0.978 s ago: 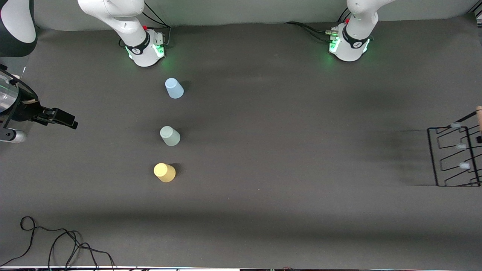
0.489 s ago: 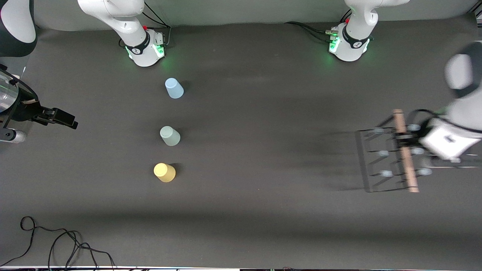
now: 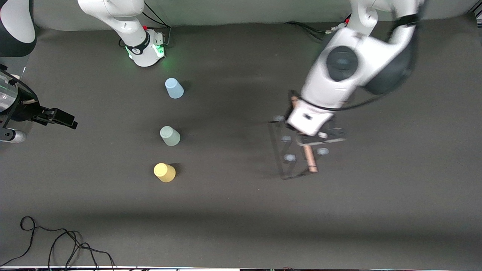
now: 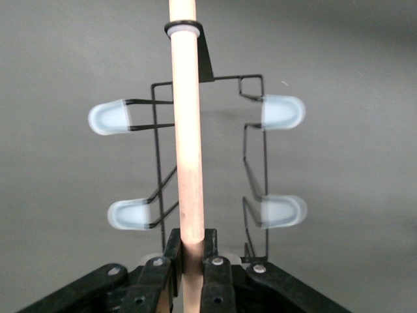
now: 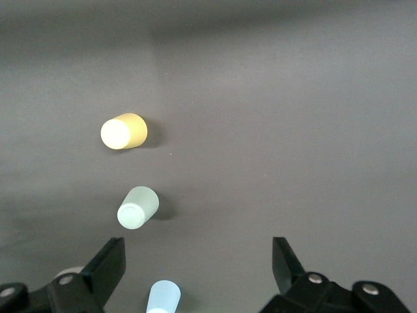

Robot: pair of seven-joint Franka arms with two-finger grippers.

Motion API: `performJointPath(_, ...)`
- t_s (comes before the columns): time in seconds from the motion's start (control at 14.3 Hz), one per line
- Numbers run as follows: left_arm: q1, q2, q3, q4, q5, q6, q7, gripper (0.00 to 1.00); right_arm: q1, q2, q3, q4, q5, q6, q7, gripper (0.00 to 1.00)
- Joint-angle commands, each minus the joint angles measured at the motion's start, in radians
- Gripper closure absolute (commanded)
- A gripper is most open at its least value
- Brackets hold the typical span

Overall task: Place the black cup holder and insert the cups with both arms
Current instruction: 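Carry the rack to the table middle with the left gripper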

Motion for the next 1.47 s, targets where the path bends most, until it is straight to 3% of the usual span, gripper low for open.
performJointPath(0.0, -0.139, 0.112, 0.027, 0.132, 0.008, -0.003, -0.14, 1.0, 0.005, 0.003, -0.005, 0.017, 0.017, -0.018, 0.031, 0.0)
performJointPath(0.14, -0.21, 0.194, 0.027, 0.201, 0.012, 0.032, -0.253, 1.0, 0.005, 0.002, -0.005, 0.017, 0.017, -0.025, 0.033, 0.0)
performJointPath(0.35, -0.273, 0.261, 0.027, 0.215, 0.052, 0.129, -0.304, 1.0, 0.005, 0.002, -0.005, 0.017, 0.017, -0.044, 0.033, 0.0)
performJointPath(0.91, -0.287, 0.334, 0.025, 0.215, 0.101, 0.218, -0.225, 1.0, 0.051, -0.001, 0.003, -0.026, 0.018, -0.015, 0.039, 0.0)
performJointPath(1.19, -0.286, 0.346, 0.025, 0.215, 0.121, 0.22, -0.166, 1.0, 0.146, -0.009, 0.003, -0.136, 0.018, 0.089, 0.168, 0.0)
performJointPath(1.4, -0.285, 0.347, 0.025, 0.215, 0.115, 0.22, -0.165, 1.0, 0.228, -0.03, 0.0, -0.298, 0.015, 0.233, 0.261, 0.0)
